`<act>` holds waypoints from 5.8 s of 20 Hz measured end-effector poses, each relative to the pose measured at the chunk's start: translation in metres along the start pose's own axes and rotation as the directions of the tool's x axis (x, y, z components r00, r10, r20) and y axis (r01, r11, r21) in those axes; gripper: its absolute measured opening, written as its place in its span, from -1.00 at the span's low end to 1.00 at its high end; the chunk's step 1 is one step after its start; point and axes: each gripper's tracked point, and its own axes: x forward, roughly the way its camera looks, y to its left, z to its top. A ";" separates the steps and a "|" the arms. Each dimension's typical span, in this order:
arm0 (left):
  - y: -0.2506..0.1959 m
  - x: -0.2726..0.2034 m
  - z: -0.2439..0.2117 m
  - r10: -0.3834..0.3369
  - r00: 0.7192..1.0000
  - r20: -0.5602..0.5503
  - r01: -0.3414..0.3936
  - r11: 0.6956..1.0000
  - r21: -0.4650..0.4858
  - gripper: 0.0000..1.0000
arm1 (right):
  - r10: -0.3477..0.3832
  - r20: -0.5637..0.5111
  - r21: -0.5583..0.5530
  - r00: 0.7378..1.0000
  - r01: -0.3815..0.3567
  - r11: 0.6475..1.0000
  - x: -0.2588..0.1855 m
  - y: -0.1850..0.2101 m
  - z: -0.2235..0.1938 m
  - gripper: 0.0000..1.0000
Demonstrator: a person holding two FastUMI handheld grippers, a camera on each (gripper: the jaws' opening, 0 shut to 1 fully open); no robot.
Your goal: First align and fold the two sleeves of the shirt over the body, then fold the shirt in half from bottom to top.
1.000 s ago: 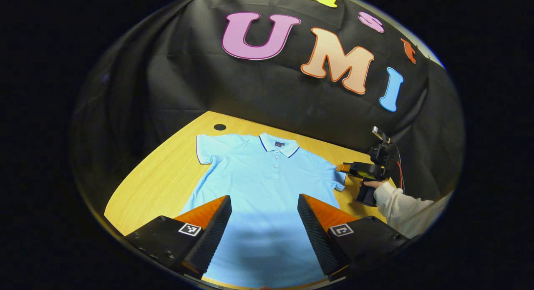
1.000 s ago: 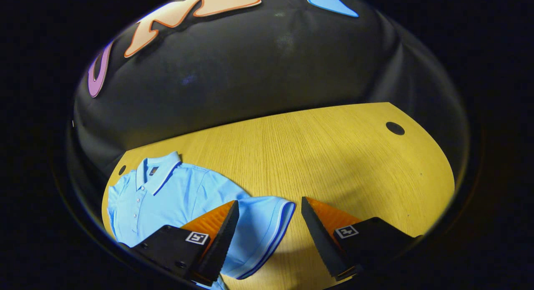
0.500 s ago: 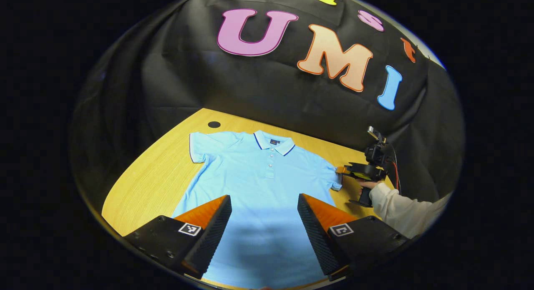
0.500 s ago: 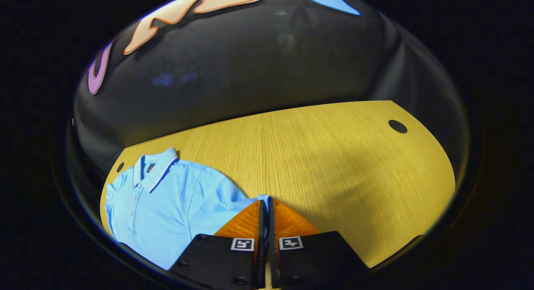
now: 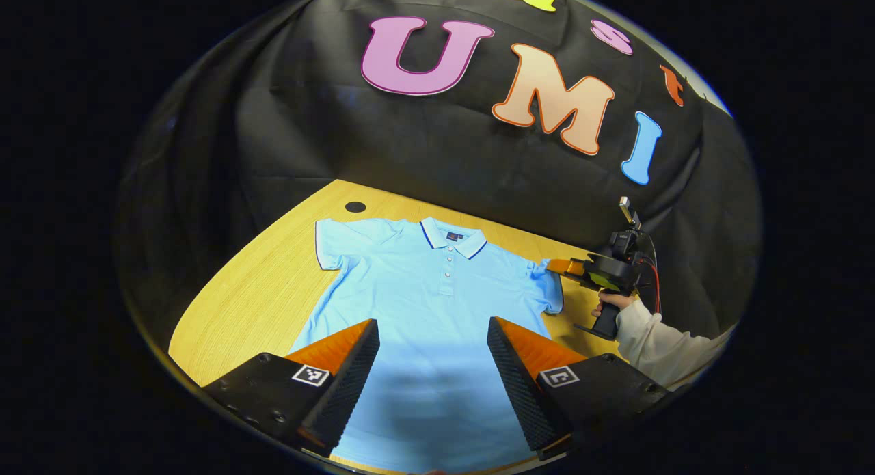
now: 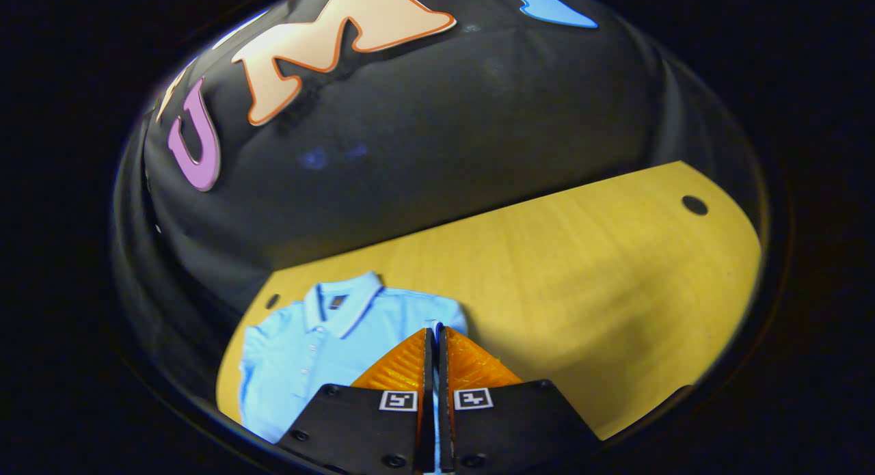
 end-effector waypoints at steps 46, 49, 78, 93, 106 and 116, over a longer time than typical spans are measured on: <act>0.239 0.288 0.081 0.020 0.996 -0.088 0.006 0.959 0.285 0.86 | -0.579 0.087 0.153 0.810 0.564 0.812 -0.272 0.001 -0.137 0.94; 0.245 0.290 0.075 0.035 0.994 -0.103 -0.004 0.959 0.284 0.83 | -0.589 0.088 0.131 0.804 0.576 0.807 -0.272 0.002 -0.137 0.94; 0.032 0.265 0.047 -0.275 0.945 -0.176 0.316 0.909 0.274 0.25 | -0.561 0.078 0.102 0.824 0.554 0.826 -0.283 0.032 -0.165 0.94; 0.130 0.095 0.020 -0.068 0.993 -0.092 0.087 0.973 0.216 0.93 | -0.409 0.016 -0.087 0.912 0.409 0.909 -0.302 0.038 -0.224 0.95; 0.190 -0.064 -0.136 0.124 0.973 -0.194 -0.086 0.977 0.193 0.93 | -0.361 -0.116 -0.225 0.925 0.329 0.917 -0.336 -0.004 -0.321 0.95; 0.183 -0.074 -0.189 0.125 0.962 -0.242 -0.071 0.973 0.220 0.96 | -0.327 -0.123 -0.256 0.937 0.288 0.923 -0.328 0.003 -0.344 0.96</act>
